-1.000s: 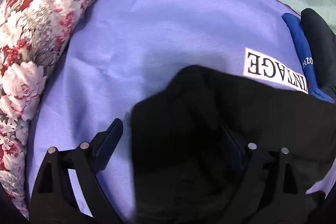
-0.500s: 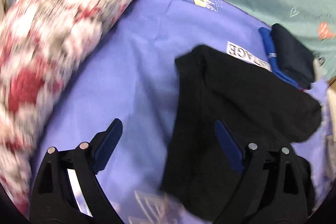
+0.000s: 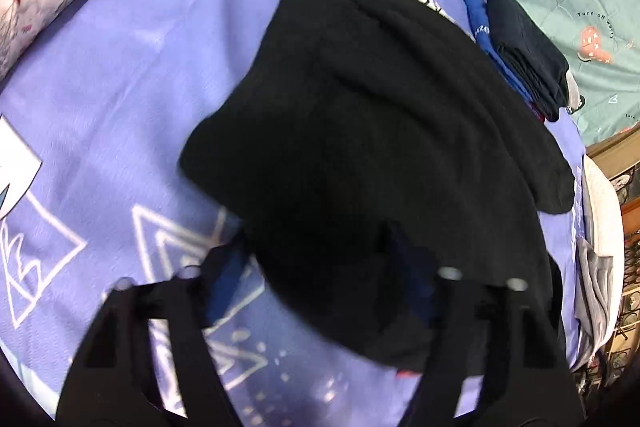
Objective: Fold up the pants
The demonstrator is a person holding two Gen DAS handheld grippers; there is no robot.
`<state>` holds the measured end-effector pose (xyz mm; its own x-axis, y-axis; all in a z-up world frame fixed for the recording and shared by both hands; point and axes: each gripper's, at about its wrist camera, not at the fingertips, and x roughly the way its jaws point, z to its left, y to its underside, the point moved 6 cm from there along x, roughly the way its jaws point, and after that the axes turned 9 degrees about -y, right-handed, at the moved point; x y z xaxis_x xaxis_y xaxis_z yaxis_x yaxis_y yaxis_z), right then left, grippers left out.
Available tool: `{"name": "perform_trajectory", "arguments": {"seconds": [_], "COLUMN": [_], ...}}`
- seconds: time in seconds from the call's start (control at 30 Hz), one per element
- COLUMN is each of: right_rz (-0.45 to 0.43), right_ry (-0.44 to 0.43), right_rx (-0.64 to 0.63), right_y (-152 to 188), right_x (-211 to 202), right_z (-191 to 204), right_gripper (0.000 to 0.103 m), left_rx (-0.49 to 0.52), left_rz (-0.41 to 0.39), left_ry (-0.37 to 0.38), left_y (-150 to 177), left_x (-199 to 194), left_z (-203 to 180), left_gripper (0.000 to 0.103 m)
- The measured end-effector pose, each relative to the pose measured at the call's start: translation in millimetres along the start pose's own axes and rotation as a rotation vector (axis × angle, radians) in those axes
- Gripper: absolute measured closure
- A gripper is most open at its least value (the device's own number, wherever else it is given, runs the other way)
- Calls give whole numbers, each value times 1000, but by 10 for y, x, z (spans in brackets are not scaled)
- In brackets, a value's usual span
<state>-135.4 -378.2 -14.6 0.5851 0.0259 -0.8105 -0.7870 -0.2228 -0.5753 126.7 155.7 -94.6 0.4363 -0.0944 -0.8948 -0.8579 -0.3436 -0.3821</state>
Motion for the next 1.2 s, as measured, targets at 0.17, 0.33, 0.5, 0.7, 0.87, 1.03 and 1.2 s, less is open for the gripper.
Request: {"name": "perform_trajectory", "arguments": {"seconds": [0.17,0.33,0.5,0.7,0.87,1.03,1.2], "right_rz": [96,180,202,40,15,39,135], "right_ry": [2,-49,-17,97,322,113,108], "right_rx": [-97,-11,22,345,536,641,705], "right_y": [370,445,213,-451,-409,-73,343], "right_x": [206,577,632,397,476,550,702], "right_z": [423,394,165,-1105,-2005,-1810,-1550], "right_gripper": [21,59,93,79,48,32,23], "left_rx": [23,15,53,31,18,47,51], "left_rz": [-34,15,-10,-29,-14,-28,-21], "left_ry": [18,9,2,10,22,52,64], "left_y": [-74,-35,-33,-48,4,-4,-64], "left_x": [-41,153,148,-8,-42,-95,-4], "left_z": [-236,-296,-391,-212,-125,-103,-278], "left_gripper": [89,49,92,93,92,81,57]}}
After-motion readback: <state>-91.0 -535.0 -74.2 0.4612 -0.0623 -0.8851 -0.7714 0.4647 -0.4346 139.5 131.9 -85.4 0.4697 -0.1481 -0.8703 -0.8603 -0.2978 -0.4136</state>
